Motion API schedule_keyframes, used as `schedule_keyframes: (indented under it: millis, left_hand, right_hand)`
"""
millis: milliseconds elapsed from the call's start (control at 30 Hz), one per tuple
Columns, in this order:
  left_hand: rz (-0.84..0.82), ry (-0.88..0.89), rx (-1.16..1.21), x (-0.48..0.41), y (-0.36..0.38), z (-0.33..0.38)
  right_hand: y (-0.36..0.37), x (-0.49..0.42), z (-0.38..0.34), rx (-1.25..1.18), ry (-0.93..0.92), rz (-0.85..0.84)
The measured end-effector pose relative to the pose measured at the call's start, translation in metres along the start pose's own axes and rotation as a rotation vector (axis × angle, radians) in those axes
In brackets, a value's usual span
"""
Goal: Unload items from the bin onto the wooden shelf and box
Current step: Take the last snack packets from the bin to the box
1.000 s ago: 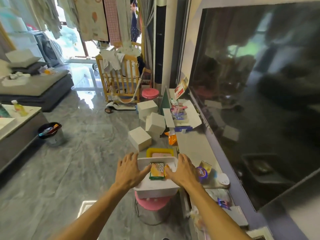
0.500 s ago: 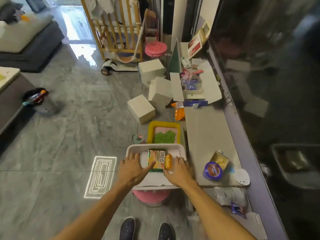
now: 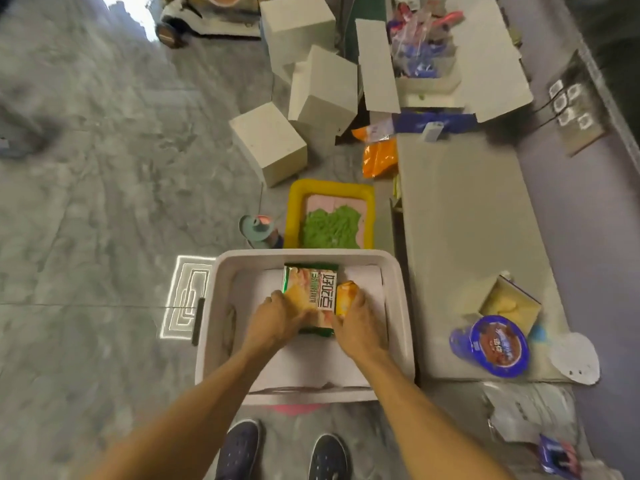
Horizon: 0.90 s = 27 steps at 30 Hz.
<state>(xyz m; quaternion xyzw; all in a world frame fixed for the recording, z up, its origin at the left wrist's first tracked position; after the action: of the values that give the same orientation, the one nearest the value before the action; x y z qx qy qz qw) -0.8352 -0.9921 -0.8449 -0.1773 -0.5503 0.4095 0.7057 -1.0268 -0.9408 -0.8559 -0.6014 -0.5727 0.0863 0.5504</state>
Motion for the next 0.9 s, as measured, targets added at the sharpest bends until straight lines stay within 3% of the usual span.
schedule_keyframes:
  millis: [233, 400, 667, 900]
  left_hand:
    - [-0.042, -0.084, 0.202, -0.005, 0.003, -0.009]
    - [0.017, 0.021, 0.383, 0.022, -0.032, 0.003]
    - [0.151, 0.236, 0.562, 0.116, -0.161, 0.045]
    - [0.165, 0.364, 0.588, 0.205, -0.28, 0.084]
  right_hand:
    - [-0.008, 0.008, -0.004, -0.098, 0.014, 0.007]
    - [-0.043, 0.037, -0.017, -0.181, 0.002, 0.035]
    - [-0.162, 0.114, -0.07, -0.209, -0.169, 0.216]
    - [-0.292, 0.201, -0.137, -0.261, -0.321, 0.422]
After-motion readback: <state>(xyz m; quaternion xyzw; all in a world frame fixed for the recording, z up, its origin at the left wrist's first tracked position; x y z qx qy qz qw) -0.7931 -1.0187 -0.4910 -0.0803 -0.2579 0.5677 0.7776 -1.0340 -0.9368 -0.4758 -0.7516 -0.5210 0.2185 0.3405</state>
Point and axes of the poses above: each hand's wrist, its own x-axis away from the middle knuckle, its own y-axis out of the palm, z = x × y, the point moved 6 cm from there along -x, towards the middle knuckle, and after that the axes turned 5 degrees about -x, right-handed, at the moved point
